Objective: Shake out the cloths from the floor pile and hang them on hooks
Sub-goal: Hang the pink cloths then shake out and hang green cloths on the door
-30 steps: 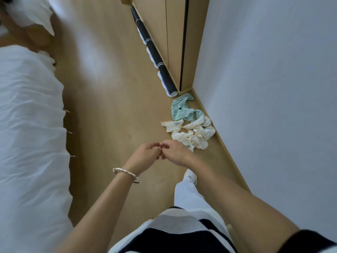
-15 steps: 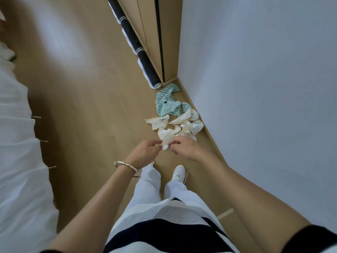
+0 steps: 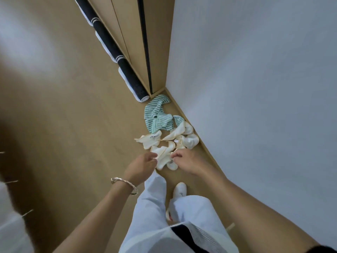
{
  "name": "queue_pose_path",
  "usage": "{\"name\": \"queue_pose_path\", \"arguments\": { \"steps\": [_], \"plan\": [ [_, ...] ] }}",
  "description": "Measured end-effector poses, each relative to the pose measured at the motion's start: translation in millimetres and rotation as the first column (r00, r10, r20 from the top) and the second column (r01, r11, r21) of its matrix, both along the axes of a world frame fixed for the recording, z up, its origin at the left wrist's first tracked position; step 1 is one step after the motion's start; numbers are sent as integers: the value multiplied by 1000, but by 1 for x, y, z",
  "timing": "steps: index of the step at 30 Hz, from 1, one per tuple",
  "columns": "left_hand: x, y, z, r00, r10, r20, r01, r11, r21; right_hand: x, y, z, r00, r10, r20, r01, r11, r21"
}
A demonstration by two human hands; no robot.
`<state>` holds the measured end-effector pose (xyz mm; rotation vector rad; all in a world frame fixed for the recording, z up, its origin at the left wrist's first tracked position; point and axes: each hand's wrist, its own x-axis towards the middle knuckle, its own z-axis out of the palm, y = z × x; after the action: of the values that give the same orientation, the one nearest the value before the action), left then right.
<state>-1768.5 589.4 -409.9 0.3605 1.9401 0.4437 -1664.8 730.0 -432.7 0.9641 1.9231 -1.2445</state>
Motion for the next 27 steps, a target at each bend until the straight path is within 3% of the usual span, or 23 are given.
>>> {"name": "queue_pose_path", "arguments": {
  "steps": [8, 19, 27],
  "plan": [
    [-70, 63, -113, 965, -222, -138, 214, 975, -67, -81, 42, -109, 997, 69, 40, -68, 997, -18],
    [-52, 61, -360, 918, -394, -43, 376, 901, -219, -58, 68, -335, 958, 164, 234, -157, 986, -51],
    [-52, 82, -501, 853, -513, -90, 492, 850, -186, -80, 61, -466, 974, 146, 173, -140, 989, -49]
  ]
}}
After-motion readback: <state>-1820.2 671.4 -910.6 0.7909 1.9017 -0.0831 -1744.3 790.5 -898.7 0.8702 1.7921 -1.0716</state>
